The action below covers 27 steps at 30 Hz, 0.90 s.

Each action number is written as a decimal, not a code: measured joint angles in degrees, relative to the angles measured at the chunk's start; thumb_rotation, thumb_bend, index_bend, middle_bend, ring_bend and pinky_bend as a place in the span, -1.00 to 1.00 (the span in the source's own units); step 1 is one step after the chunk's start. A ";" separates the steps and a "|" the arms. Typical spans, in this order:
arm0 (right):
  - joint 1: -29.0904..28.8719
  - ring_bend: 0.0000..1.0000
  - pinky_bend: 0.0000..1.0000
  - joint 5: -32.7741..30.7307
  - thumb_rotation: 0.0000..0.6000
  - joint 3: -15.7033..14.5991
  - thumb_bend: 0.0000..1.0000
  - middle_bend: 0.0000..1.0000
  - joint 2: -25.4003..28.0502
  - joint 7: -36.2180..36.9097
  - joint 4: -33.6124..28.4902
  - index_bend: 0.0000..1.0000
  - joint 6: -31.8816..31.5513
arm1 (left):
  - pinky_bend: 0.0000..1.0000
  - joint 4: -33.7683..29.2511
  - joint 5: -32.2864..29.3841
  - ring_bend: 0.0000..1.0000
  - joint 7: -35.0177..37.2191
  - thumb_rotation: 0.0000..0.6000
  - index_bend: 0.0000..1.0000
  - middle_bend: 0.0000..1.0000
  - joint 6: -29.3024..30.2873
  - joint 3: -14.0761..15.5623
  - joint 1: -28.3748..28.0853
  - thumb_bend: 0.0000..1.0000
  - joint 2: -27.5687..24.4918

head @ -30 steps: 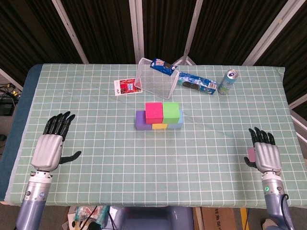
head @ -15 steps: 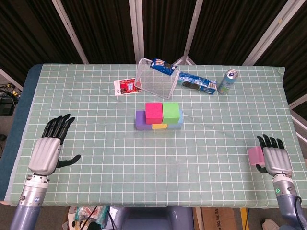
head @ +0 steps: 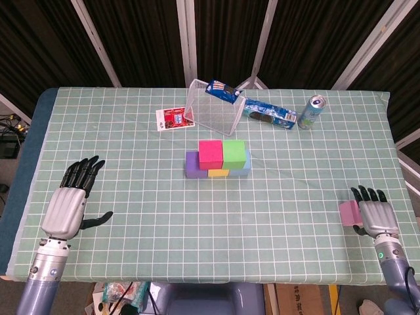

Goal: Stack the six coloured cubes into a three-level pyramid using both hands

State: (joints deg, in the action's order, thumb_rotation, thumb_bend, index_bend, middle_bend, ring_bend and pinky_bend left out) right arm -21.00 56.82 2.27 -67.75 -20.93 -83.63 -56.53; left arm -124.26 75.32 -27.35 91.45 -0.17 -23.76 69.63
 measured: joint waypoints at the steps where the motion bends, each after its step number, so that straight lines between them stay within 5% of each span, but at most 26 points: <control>1: -0.04 -0.98 -1.00 -0.19 1.00 -0.08 -0.44 -0.79 -0.15 -0.01 0.53 -1.00 0.33 | -0.90 0.01 -0.03 -1.00 -0.01 1.00 -1.00 -0.97 -0.09 -0.20 0.11 -0.83 0.00; 6: -0.19 -0.85 -1.00 -0.84 1.00 -0.26 -0.44 -0.58 -0.83 -0.06 2.64 -1.00 1.34 | -0.90 0.07 -0.05 -1.00 0.08 1.00 -1.00 -0.97 -0.88 -1.15 0.82 -0.83 0.02; 14: -0.11 -0.37 -1.00 0.09 1.00 -0.28 -0.44 -0.13 -2.01 0.40 4.46 -0.98 1.12 | -0.90 0.23 -0.07 -1.00 -0.28 1.00 -1.00 -0.96 -2.22 -2.14 1.70 -0.83 0.23; 27: 0.25 -0.33 -1.00 4.80 1.00 1.07 -0.44 -0.09 -0.18 2.50 -0.06 -0.94 -3.02 | -0.90 0.02 -0.02 -1.00 0.08 1.00 -1.00 -0.96 -3.67 -3.60 2.68 -0.83 -0.29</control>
State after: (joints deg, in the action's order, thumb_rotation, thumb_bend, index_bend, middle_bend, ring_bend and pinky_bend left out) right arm -20.75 61.62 3.34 -67.93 -18.43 -83.70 -59.55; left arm -124.24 75.30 -27.27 87.78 -3.76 -21.07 69.34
